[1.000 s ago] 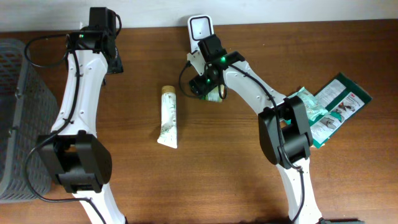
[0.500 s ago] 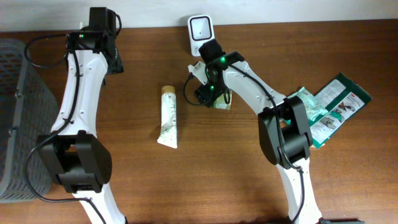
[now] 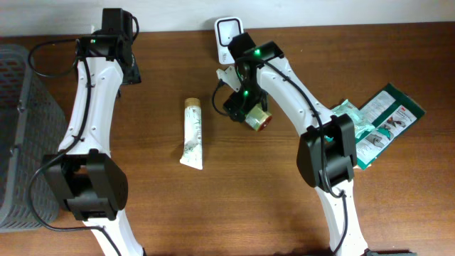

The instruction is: Scan the item barcode

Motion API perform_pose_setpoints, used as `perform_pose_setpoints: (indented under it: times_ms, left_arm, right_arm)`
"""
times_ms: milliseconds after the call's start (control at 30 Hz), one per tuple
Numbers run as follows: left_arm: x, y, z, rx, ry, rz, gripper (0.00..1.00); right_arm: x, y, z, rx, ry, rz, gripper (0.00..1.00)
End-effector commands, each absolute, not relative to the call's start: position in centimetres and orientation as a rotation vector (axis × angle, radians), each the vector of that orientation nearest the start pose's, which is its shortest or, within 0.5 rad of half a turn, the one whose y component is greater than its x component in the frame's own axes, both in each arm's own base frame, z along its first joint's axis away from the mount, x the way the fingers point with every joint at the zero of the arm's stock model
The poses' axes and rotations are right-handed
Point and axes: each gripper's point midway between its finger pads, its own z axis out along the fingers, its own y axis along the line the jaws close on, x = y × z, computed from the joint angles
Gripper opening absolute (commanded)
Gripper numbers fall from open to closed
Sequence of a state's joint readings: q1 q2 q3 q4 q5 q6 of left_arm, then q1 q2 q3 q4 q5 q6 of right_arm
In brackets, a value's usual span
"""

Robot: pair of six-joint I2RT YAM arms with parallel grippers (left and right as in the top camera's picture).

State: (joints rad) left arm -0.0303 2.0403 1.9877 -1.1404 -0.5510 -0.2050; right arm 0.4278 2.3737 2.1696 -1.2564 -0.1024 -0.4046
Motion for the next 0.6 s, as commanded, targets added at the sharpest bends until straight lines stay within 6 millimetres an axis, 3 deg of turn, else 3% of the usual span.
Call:
perform_pose_setpoints:
  times_ms: [0, 100, 167, 233, 333, 433, 567]
  left_arm:
    - [47.1, 7.8, 19.7, -0.376, 2.588, 0.687, 0.99]
    - [47.1, 7.8, 19.7, -0.376, 2.588, 0.687, 0.99]
    - [47.1, 7.8, 19.7, -0.376, 2.588, 0.687, 0.99]
    - [47.1, 7.8, 19.7, -0.376, 2.588, 0.687, 0.99]
    - [47.1, 7.8, 19.7, -0.375, 2.588, 0.687, 0.99]
    - [47.1, 7.8, 19.7, -0.376, 2.588, 0.687, 0.99]
    - [47.1, 7.8, 19.7, -0.376, 2.588, 0.687, 0.99]
  right_arm:
    - [44.9, 19.9, 4.3, -1.226, 2.767, 0.058, 0.98]
    - [44.8, 20.3, 4.3, -1.221, 2.764, 0.113, 0.98]
    - [43.9, 21.1, 2.7, -1.229, 2.771, 0.209, 0.98]
    - [44.2, 21.2, 1.5, -1.223, 2.755, 0.213, 0.98]
    - [44.9, 21.6, 1.4, -1.196, 2.729, 0.216, 1.00]
    - [45.7, 21.9, 1.6, -1.161, 2.704, 0.216, 0.79]
    - [45.8, 22.0, 1.6, -1.159, 2.701, 0.215, 0.70]
